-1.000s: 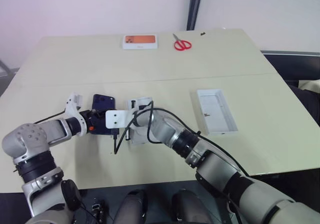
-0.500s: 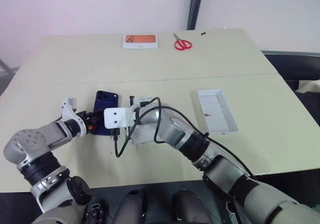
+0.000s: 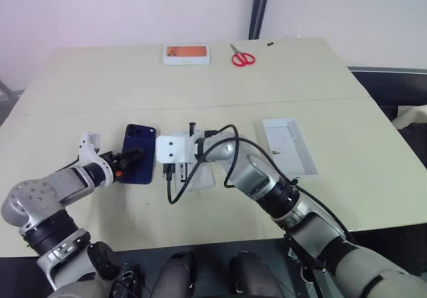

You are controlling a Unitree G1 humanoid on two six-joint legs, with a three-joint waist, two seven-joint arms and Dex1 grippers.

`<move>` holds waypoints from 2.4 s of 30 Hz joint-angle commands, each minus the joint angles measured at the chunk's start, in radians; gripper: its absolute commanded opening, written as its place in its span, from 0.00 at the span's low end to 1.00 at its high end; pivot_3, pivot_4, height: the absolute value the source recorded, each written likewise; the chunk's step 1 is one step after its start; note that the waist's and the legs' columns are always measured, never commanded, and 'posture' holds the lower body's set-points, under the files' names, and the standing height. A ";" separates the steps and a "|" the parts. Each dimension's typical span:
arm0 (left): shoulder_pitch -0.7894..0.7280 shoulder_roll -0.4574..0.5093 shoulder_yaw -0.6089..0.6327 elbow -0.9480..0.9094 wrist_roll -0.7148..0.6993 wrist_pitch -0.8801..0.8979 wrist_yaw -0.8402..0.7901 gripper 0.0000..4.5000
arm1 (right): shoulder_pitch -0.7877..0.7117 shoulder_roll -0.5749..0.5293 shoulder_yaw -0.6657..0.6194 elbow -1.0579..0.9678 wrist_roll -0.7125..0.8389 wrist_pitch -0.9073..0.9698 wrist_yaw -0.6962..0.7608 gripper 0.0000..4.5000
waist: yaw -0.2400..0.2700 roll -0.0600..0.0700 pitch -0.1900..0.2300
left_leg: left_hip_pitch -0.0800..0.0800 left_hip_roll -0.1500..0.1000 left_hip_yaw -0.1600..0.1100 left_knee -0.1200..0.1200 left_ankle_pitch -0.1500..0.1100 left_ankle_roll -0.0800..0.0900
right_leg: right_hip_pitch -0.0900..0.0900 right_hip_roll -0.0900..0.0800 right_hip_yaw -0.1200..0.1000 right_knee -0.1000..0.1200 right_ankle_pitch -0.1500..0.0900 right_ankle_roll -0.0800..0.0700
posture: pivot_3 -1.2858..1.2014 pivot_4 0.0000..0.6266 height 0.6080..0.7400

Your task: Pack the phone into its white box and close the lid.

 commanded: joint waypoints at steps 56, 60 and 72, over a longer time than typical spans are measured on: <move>0.095 -0.085 0.028 -0.062 -0.458 -0.207 0.447 0.99 | 0.070 -0.076 -0.058 -0.175 0.162 0.140 -0.014 0.00 | 0.026 -0.001 0.000 | 0.000 0.000 0.000 0.001 0.000 0.000 | 0.001 0.000 0.000 -0.005 0.000 0.000 | 0.52 0.24 1.00; 0.141 0.000 -0.046 -0.083 -0.538 -0.145 0.394 0.99 | 0.063 -0.080 -0.061 -0.171 0.167 0.142 -0.013 0.00 | 0.024 -0.001 0.000 | 0.000 0.000 0.000 0.000 0.000 0.000 | 0.001 0.000 0.000 -0.005 0.000 0.000 | 0.52 0.24 1.00; 0.272 0.162 -0.197 -0.181 -0.617 -0.186 0.295 0.99 | 0.056 -0.085 -0.048 -0.168 0.170 0.143 0.000 0.00 | 0.028 -0.001 0.000 | 0.000 0.000 0.000 0.000 0.000 0.001 | 0.001 0.000 0.000 -0.007 0.000 0.000 | 0.52 0.24 1.00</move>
